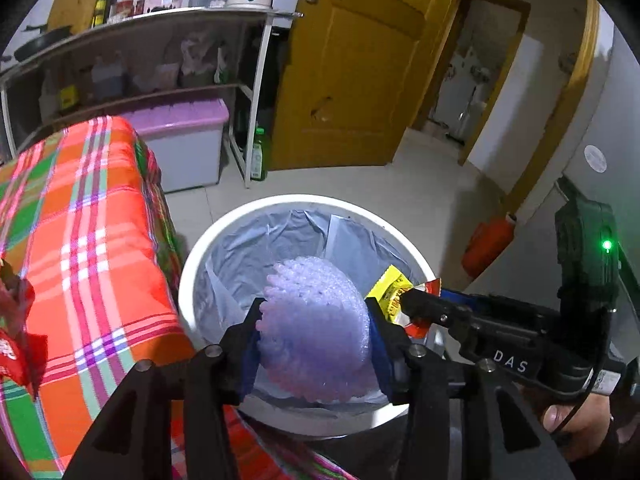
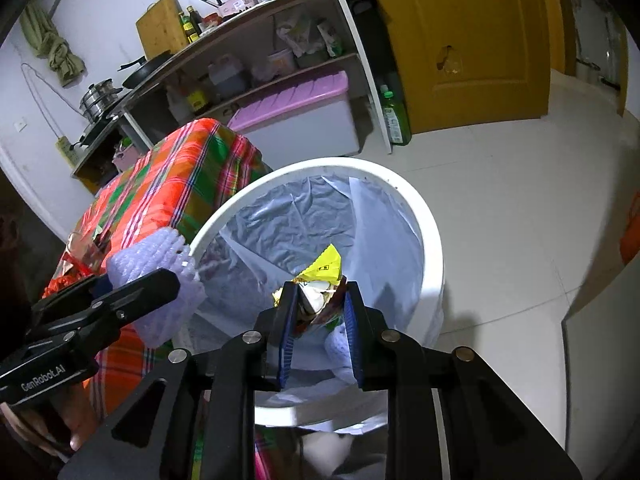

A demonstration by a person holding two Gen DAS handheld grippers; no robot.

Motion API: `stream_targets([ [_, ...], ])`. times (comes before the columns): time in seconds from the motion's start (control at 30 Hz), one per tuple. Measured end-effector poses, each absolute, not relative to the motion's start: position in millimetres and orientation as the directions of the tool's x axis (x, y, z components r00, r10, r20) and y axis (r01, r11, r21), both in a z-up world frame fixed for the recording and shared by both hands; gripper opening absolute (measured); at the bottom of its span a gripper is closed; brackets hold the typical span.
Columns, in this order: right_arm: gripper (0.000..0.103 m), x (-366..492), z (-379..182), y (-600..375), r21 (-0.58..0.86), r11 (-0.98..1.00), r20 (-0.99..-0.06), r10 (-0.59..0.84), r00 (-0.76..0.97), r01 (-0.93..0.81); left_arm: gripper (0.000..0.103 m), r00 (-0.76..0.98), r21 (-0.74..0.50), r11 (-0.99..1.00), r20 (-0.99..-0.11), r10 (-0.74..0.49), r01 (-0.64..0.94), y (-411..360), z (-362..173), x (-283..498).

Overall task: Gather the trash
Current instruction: 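Carry both items over the bin and open both tools to drop them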

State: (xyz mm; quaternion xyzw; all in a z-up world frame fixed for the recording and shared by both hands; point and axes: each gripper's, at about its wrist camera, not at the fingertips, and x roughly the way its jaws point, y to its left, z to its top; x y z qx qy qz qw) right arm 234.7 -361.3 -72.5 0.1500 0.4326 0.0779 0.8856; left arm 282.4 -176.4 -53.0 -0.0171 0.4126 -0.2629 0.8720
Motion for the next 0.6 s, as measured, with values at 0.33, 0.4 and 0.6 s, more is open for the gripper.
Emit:
stream_targets([
  [0.33, 0.039, 232, -67, -359, 0.322, 0.947, -0.731, 0.259, 0.632, -0.015, 0.055, 0.528, -0.264, 0.862, -0.701, -0.480, 0.433, -173, -54, 284],
  [0.4, 0.039, 231, -65, -359, 0.323, 0.946, -0.727, 0.258, 0.637, -0.015, 0.055, 0.530, -0.267, 0.862, -0.698, -0.481, 0.431, -172, -53, 285],
  [0.6, 0.039, 227, -59, -361, 0.322, 0.947, -0.716, 0.254, 0.650, -0.015, 0.059, 0.540, -0.278, 0.857, -0.682, -0.494, 0.434, -171, -49, 282],
])
